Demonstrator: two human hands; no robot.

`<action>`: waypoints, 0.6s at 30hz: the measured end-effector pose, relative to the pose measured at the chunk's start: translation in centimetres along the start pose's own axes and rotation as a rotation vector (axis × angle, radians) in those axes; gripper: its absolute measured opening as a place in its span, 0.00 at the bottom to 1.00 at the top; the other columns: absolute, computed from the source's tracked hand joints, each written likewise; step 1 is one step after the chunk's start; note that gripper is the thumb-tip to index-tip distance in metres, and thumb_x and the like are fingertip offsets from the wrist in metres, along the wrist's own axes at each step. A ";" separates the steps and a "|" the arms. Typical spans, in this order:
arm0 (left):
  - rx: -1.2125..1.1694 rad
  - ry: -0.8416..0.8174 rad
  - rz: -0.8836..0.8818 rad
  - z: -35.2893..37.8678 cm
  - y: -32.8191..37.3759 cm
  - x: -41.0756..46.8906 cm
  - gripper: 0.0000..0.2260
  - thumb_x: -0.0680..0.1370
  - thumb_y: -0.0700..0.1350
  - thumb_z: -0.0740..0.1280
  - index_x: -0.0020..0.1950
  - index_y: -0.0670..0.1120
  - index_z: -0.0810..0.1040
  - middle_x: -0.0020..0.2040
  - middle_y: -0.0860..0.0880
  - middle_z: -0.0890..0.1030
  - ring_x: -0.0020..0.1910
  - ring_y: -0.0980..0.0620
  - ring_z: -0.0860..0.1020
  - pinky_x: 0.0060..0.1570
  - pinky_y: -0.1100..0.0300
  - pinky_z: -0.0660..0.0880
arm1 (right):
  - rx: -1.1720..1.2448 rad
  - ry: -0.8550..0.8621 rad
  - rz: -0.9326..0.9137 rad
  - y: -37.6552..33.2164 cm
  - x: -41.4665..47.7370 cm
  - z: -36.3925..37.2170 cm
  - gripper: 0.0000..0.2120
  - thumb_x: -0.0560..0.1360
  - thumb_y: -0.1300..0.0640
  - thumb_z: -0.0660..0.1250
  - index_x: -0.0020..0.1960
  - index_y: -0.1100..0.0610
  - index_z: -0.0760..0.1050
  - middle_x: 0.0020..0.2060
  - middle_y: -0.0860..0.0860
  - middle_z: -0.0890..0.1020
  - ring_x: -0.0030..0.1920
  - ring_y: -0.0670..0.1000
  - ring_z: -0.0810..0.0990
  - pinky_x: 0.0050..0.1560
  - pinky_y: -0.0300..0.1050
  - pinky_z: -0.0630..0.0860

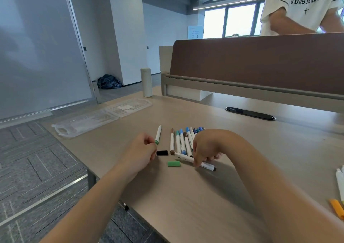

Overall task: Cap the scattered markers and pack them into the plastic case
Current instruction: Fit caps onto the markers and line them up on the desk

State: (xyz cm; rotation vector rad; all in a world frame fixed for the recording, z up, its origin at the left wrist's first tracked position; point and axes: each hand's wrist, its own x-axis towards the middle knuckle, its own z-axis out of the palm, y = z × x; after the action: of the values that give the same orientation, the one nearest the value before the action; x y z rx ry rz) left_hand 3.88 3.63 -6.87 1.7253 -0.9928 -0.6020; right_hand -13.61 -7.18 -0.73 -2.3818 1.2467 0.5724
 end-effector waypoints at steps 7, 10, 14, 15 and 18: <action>0.037 -0.015 0.072 0.5 1.6 -0.4 0.05 0.72 0.42 0.62 0.42 0.49 0.77 0.32 0.49 0.78 0.32 0.49 0.74 0.37 0.52 0.70 | 0.026 0.093 0.028 -0.1 -0.2 -0.1 0.11 0.75 0.51 0.70 0.40 0.57 0.74 0.31 0.51 0.74 0.27 0.49 0.67 0.30 0.39 0.67; 0.055 -0.046 0.097 0.8 2.3 -0.7 0.07 0.74 0.40 0.62 0.44 0.50 0.78 0.33 0.50 0.78 0.32 0.51 0.74 0.38 0.53 0.71 | 0.048 0.326 0.058 -0.2 0.7 0.0 0.06 0.74 0.58 0.68 0.43 0.61 0.80 0.40 0.55 0.84 0.34 0.52 0.76 0.37 0.43 0.74; 0.088 -0.072 0.126 1.1 2.9 -1.0 0.07 0.76 0.40 0.62 0.44 0.50 0.79 0.34 0.51 0.78 0.32 0.53 0.74 0.37 0.56 0.70 | 0.163 0.473 0.113 -0.7 2.1 0.9 0.08 0.72 0.58 0.69 0.39 0.56 0.70 0.37 0.52 0.76 0.37 0.52 0.76 0.36 0.44 0.71; 0.092 -0.077 0.130 1.2 3.0 -1.0 0.08 0.76 0.39 0.62 0.44 0.49 0.79 0.34 0.51 0.78 0.32 0.53 0.74 0.37 0.56 0.70 | 0.170 0.468 0.120 -0.9 2.3 1.1 0.09 0.72 0.56 0.69 0.39 0.55 0.69 0.36 0.52 0.75 0.38 0.52 0.76 0.37 0.44 0.72; 0.093 -0.084 0.139 1.1 3.1 -1.1 0.08 0.77 0.39 0.62 0.44 0.49 0.79 0.34 0.51 0.78 0.32 0.53 0.74 0.37 0.57 0.70 | 0.156 0.406 0.145 -1.7 2.2 1.0 0.11 0.71 0.54 0.72 0.39 0.55 0.69 0.35 0.52 0.77 0.39 0.52 0.79 0.43 0.44 0.76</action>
State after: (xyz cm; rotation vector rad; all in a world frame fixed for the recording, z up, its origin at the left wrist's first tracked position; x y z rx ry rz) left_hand 1.43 3.50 -4.47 1.7064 -1.2054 -0.5493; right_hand -11.25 -7.24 -2.43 -2.3580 1.5769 0.0211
